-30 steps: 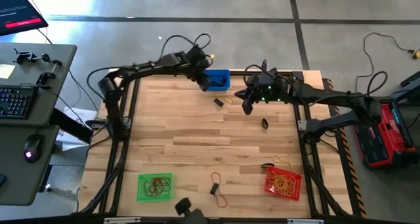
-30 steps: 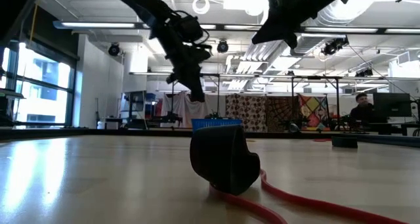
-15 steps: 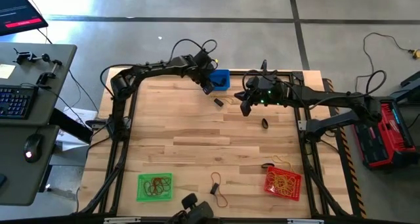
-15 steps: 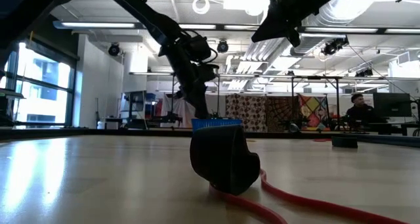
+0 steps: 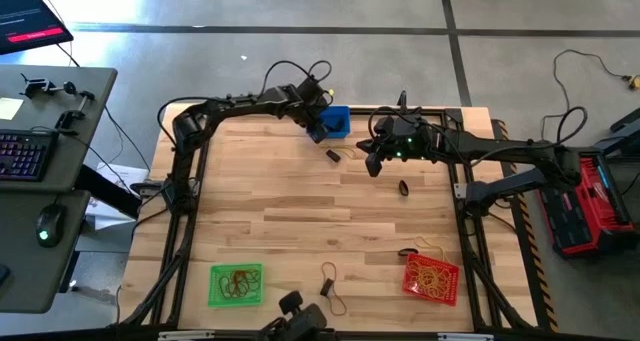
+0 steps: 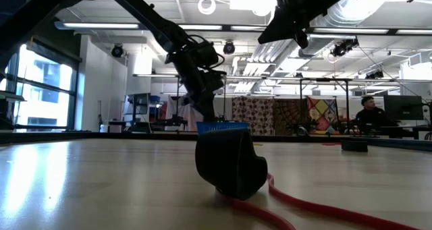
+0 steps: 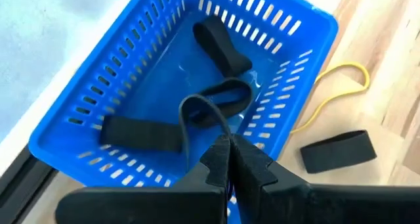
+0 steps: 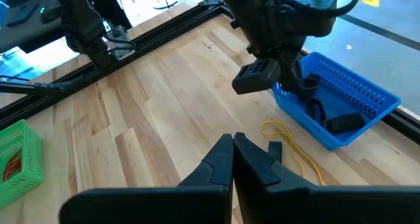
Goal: Sort rubber bands into baskets
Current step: Put the black rubber band into the blue basket, then put the red rubber band into the green basket
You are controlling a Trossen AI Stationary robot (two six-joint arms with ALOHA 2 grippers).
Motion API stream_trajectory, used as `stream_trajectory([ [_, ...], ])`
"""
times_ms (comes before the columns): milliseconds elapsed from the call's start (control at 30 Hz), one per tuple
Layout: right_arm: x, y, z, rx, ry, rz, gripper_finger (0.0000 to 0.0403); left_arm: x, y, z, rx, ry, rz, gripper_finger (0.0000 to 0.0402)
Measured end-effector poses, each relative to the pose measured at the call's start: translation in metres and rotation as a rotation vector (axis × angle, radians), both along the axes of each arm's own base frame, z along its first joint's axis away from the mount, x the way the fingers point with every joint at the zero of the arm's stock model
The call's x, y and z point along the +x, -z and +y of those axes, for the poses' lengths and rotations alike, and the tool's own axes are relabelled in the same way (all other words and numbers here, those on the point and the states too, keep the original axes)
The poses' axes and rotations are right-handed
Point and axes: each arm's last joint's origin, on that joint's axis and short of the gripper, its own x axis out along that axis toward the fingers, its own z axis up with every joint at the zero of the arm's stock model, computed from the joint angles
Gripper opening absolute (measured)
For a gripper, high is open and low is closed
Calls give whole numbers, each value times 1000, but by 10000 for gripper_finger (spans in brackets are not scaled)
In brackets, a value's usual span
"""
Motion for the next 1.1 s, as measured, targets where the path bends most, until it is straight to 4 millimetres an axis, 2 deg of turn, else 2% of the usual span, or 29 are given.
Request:
stream_trajectory([
  [433, 0, 0, 0, 0, 0, 0, 0, 1, 3, 3, 21, 17, -3, 7],
  [933, 0, 0, 0, -5, 10, 2, 0, 1, 3, 3, 40, 34, 10, 92],
  [1100, 0, 0, 0, -7, 9, 3, 0, -2, -9, 2, 64, 30, -6, 103],
])
